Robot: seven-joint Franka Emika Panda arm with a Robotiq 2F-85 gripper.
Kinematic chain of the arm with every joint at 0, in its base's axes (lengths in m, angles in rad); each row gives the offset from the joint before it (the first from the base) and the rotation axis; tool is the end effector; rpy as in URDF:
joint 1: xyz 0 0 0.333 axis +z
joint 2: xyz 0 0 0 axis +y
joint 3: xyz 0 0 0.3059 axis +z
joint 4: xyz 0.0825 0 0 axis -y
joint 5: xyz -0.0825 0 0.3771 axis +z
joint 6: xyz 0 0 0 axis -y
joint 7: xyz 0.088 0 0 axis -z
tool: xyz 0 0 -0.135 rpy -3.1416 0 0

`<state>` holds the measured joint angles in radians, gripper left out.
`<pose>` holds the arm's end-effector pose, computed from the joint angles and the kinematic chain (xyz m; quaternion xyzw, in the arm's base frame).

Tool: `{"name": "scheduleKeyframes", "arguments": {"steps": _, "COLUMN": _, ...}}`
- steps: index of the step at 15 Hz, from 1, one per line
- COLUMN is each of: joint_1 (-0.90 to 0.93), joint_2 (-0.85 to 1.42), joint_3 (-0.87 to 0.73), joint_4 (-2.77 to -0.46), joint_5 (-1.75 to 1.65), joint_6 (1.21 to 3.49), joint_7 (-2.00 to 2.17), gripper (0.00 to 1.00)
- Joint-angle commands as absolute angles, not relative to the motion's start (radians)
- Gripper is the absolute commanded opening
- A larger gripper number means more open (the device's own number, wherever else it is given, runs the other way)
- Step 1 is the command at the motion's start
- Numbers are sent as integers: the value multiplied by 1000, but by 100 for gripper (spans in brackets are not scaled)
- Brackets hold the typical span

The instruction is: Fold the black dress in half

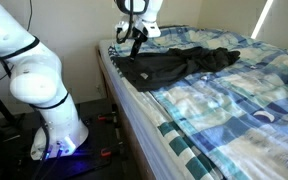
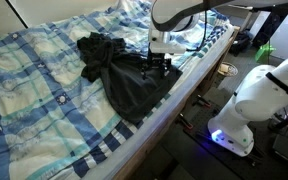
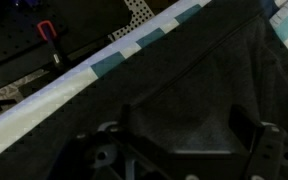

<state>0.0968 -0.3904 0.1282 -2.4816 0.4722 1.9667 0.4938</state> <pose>0.3850 0.1294 0.3918 -0.9511 0.2395 0.1202 0.1538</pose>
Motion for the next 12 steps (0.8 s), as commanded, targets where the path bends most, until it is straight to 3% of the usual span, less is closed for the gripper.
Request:
{"name": "scheduleKeyframes", "arguments": {"steps": 1, "joint_1": 86, "joint_2": -403, "joint_3": 147, "joint_4": -2501, "joint_5": 508, "joint_6": 2008, "joint_7": 554, "gripper": 100}}
{"name": "scheduleKeyframes", "arguments": {"steps": 12, "joint_1": 69, "joint_2": -501, "joint_3": 255, "joint_4": -2574, "joint_5": 390, "joint_6": 2035, "joint_7": 1213, "gripper": 100}}
